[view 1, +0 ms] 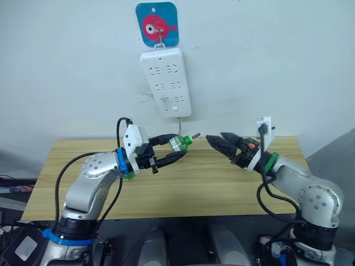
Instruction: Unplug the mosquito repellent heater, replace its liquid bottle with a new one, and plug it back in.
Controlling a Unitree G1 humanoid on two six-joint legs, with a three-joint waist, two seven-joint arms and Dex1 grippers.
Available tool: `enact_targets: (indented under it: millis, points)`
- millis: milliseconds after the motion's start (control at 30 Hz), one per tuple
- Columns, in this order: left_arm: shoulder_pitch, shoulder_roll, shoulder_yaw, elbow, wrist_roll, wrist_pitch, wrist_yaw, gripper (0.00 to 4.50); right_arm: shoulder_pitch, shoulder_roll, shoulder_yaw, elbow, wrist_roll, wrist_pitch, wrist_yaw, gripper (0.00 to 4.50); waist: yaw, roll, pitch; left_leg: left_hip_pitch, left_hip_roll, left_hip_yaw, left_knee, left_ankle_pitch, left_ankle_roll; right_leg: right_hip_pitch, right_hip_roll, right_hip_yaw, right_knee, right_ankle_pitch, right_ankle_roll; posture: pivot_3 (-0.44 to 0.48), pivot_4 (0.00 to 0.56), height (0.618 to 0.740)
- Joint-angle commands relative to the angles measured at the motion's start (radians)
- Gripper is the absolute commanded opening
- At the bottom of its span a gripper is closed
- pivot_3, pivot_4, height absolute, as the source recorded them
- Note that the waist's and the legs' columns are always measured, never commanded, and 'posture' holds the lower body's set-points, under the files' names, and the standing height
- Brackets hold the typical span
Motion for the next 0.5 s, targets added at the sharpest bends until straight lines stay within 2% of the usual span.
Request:
enact_targets:
  millis: [33, 167, 367, 433, 500]
  points:
    - [-0.019, -0.038, -0.004, 0.006, 0.054, -0.122, 0.026, 2.26, -0.009, 0.083, -0.009, 0.021, 0.202, -0.035, -0.124, 4.5, -0.002, 0.0, 0.0, 0.0, 0.0, 0.0, 0.0, 0.0, 0.0, 0.0, 0.0, 0.0, 0.001, 0.0, 0.0, -0.104, 0.192, 0.74]
    - [-0.03, -0.099, -0.022, 0.01, 0.086, -0.172, 0.075, 2.26, -0.017, 0.15, 0.092, 0.043, 0.181, -0.075, -0.194, 4.5, -0.004, 0.0, 0.0, 0.001, 0.0, 0.0, 0.0, 0.0, 0.0, 0.0, 0.001, 0.0, 0.003, 0.0, 0.0, -0.095, 0.186, 0.74]
    - [-0.021, -0.109, -0.043, 0.01, 0.111, -0.21, 0.073, 2.26, -0.047, 0.168, 0.15, 0.063, 0.191, -0.161, -0.221, 4.5, -0.004, 0.0, -0.001, 0.001, 0.0, 0.0, 0.0, 0.0, 0.0, 0.0, 0.001, 0.0, 0.004, 0.0, 0.0, -0.093, 0.182, 0.74]
    - [-0.022, -0.107, -0.045, 0.015, 0.114, -0.218, 0.07, 2.26, -0.053, 0.161, 0.158, 0.069, 0.223, -0.171, -0.217, 4.13, -0.004, 0.0, -0.001, 0.001, 0.0, 0.0, 0.0, 0.0, 0.0, 0.0, 0.001, 0.0, 0.004, 0.0, 0.0, -0.09, 0.18, 0.74]
    - [-0.023, -0.111, -0.043, 0.016, 0.114, -0.219, 0.076, 2.26, -0.048, 0.158, 0.164, 0.071, 0.257, -0.178, -0.222, 3.56, -0.004, 0.0, -0.001, 0.001, 0.0, 0.0, 0.0, 0.0, 0.0, 0.0, 0.001, 0.0, 0.004, 0.0, 0.0, -0.089, 0.18, 0.74]
